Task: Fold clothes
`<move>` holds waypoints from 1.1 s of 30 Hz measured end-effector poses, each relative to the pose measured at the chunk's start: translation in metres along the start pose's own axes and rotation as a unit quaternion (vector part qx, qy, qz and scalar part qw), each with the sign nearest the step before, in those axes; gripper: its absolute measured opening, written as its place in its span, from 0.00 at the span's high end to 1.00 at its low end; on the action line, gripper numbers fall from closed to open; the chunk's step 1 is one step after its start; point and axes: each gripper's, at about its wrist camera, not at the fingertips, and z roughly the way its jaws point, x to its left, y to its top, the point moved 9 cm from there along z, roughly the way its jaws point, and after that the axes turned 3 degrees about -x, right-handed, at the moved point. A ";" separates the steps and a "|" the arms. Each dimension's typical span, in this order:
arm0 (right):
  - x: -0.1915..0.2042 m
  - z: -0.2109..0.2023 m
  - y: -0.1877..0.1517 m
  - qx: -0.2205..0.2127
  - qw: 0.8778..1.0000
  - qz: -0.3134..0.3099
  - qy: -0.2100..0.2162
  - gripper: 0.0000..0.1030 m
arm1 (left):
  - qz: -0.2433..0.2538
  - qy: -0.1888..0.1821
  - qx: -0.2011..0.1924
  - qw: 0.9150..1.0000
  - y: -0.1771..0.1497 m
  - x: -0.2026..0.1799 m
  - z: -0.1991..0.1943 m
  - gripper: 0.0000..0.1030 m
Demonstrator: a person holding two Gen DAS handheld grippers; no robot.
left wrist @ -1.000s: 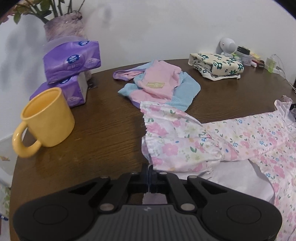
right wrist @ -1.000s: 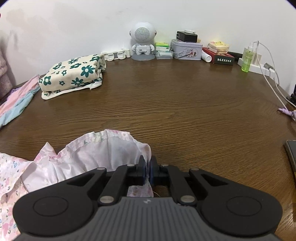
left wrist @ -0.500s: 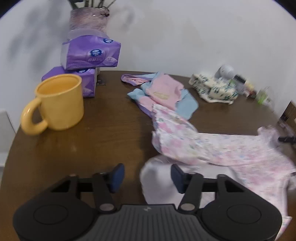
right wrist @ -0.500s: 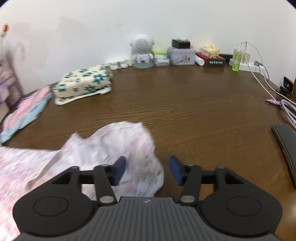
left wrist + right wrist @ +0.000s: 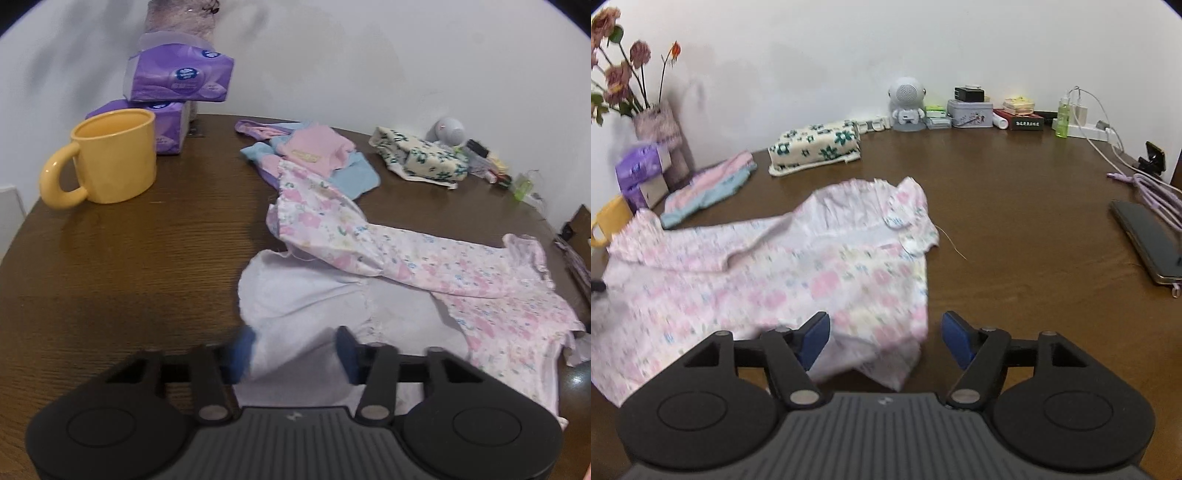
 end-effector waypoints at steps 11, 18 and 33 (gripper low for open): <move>0.004 -0.033 -0.013 -0.005 0.997 -0.043 0.056 0.34 | -0.018 0.062 -0.041 0.997 0.001 -0.015 -0.028 0.49; 0.011 -0.037 -0.035 0.003 0.996 -0.066 0.065 0.34 | 0.020 0.010 -0.090 0.996 -0.036 -0.094 -0.087 0.17; 0.022 -0.017 -0.029 -0.017 0.993 -0.082 0.079 0.40 | 0.207 -0.107 -0.047 0.971 -0.108 -0.263 -0.075 0.26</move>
